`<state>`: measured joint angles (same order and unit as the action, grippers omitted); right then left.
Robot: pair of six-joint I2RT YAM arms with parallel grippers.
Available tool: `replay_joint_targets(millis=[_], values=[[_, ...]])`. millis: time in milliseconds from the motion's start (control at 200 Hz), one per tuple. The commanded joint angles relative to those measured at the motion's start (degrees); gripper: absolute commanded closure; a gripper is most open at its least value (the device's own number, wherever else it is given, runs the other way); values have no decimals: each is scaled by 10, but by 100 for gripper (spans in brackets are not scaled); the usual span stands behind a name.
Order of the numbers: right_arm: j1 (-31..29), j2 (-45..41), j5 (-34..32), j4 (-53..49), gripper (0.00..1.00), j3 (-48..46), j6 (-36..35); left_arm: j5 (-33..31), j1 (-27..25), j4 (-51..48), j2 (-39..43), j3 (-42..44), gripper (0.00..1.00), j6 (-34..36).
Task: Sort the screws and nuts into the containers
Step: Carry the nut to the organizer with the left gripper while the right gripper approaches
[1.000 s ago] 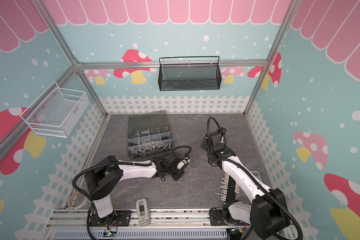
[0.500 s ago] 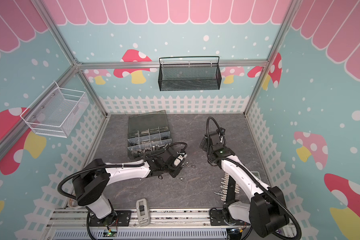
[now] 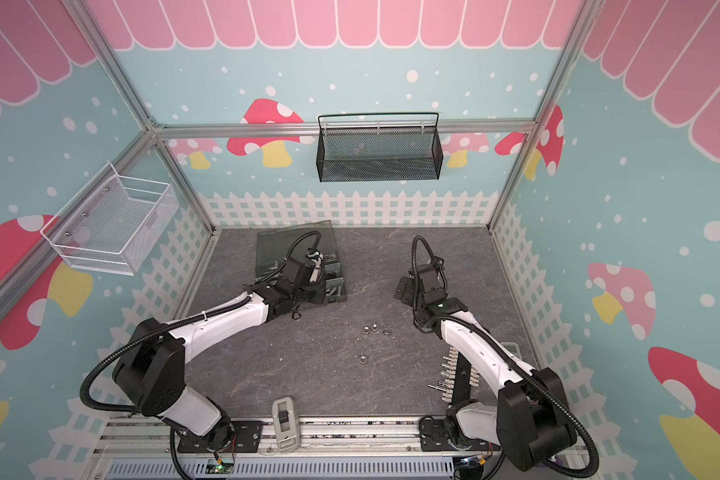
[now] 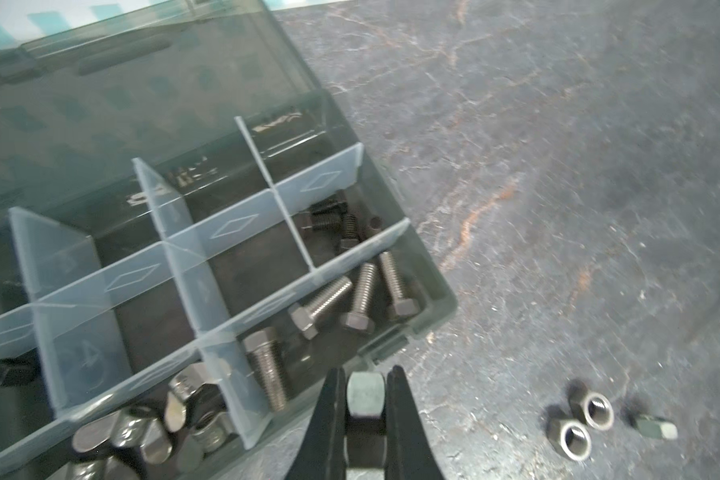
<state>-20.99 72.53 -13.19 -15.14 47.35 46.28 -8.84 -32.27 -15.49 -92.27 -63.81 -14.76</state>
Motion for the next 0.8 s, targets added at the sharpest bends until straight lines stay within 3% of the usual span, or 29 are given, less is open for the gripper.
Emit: replay_joint_targets(millis=[0,205,795], values=[[1,0,21,16,3,-17,-3,1,29,-26,-26,-38,96,-41],[-7,-7,35,15,3,-37,-6,26,58,-39,-84,-88,96,-65],[-72,5,24,-22,2,-58,0,15,85,-90,-190,-182,96,-91]])
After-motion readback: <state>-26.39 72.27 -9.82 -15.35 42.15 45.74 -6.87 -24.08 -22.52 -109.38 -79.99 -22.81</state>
